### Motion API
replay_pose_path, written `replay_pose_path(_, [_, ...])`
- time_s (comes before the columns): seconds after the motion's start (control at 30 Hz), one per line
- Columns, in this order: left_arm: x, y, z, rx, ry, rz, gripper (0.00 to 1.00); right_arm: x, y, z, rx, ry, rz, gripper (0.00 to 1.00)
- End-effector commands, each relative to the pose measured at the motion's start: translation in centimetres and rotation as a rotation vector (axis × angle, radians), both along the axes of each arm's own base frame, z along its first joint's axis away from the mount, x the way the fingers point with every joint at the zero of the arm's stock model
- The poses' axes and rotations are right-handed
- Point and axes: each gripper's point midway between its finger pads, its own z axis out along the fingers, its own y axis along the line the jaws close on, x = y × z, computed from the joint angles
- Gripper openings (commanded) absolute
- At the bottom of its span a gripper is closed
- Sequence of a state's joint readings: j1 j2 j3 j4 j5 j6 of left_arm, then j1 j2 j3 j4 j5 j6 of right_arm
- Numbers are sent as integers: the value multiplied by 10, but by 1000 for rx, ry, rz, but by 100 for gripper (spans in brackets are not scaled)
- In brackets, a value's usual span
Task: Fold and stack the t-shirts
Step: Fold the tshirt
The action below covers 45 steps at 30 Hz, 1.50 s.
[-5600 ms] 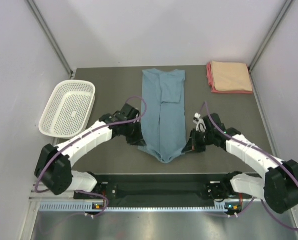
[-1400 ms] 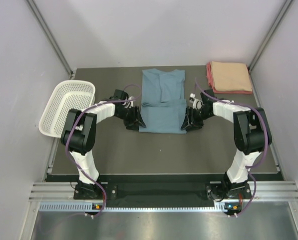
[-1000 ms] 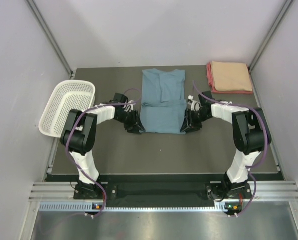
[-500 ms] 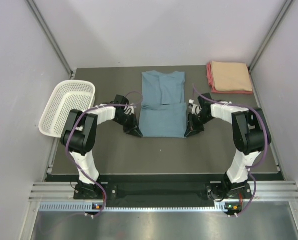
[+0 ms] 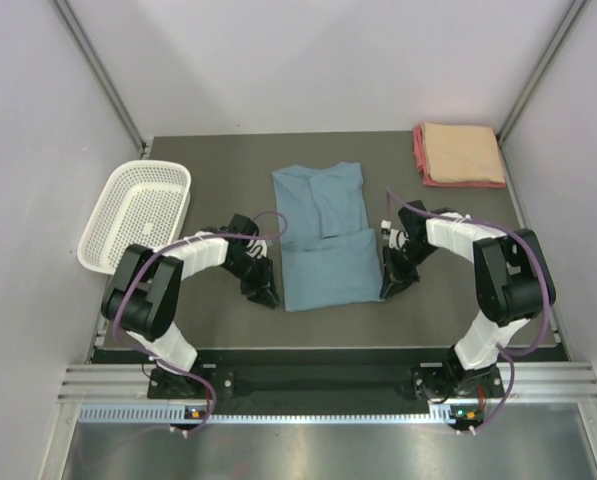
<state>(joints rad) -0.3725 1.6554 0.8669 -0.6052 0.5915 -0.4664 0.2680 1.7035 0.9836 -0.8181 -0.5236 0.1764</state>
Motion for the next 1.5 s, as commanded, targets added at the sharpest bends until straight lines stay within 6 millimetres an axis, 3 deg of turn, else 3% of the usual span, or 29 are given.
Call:
replay_pose_path(0.0, [-10, 15, 2, 67, 18, 14, 29, -6, -22, -1, -113, -15, 10, 2])
replay_pose_path(0.07, [-6, 17, 9, 79, -5, 18, 43, 11, -27, 4, -153, -67, 3, 22])
replay_pose_path(0.1, [3, 16, 17, 85, -38, 18, 46, 19, -28, 8, -161, -91, -4, 37])
replay_pose_path(0.13, [5, 18, 22, 102, -48, 16, 48, 27, -28, 11, -167, -115, -6, 45])
replay_pose_path(0.2, [29, 21, 34, 144, -136, 24, 51, 57, -28, 26, -188, -201, -17, 56])
replay_pose_path(0.23, [38, 22, 38, 154, -168, 21, 51, 65, -27, 26, -193, -208, -17, 57])
replay_pose_path(0.27, [57, 19, 49, 157, -233, 28, 51, 85, -22, 39, -175, -257, -24, 58])
replay_pose_path(0.33, [77, 14, 51, 149, -273, 16, 49, 103, -15, 43, -156, -285, -23, 58])
replay_pose_path(0.37, [96, 8, 61, 128, -329, 19, 45, 119, -11, 53, -142, -325, -29, 57])
replay_pose_path(0.4, [105, 1, 64, 98, -344, 10, 27, 125, -9, 53, -137, -330, -29, 49])
replay_pose_path(0.43, [113, -5, 60, 78, -335, 4, 23, 129, -3, 48, -116, -305, -22, 45])
replay_pose_path(0.47, [120, -13, 65, 36, -344, -2, 20, 138, 3, 56, -89, -318, -22, 41])
replay_pose_path(0.5, [131, -31, 81, -67, -372, -23, 18, 139, 8, 57, -63, -304, -23, 34])
replay_pose_path(0.6, [140, -60, 87, -214, -323, -38, 15, 145, 24, 52, 11, -269, -46, 23])
replay_pose_path(0.63, [141, -65, 76, -226, -289, -43, 15, 146, 27, 51, 27, -256, -64, 20])
replay_pose_path(0.77, [139, -92, 69, -319, -254, -81, 14, 139, 53, 47, 200, -191, -90, 17])
replay_pose_path(0.97, [149, -112, 51, -394, -245, -58, 14, 140, 66, 24, 313, -138, -142, 14])
replay_pose_path(1.13, [159, -98, 18, -312, -229, -15, 11, 153, 55, 1, 305, -132, -188, 13])
replay_pose_path(1.33, [171, -56, -23, -152, -227, 7, 8, 175, 34, -19, 296, -140, -237, 13])
replay_pose_path(1.47, [190, -34, -21, -69, -273, -1, 8, 184, 26, -17, 296, -149, -257, 15])
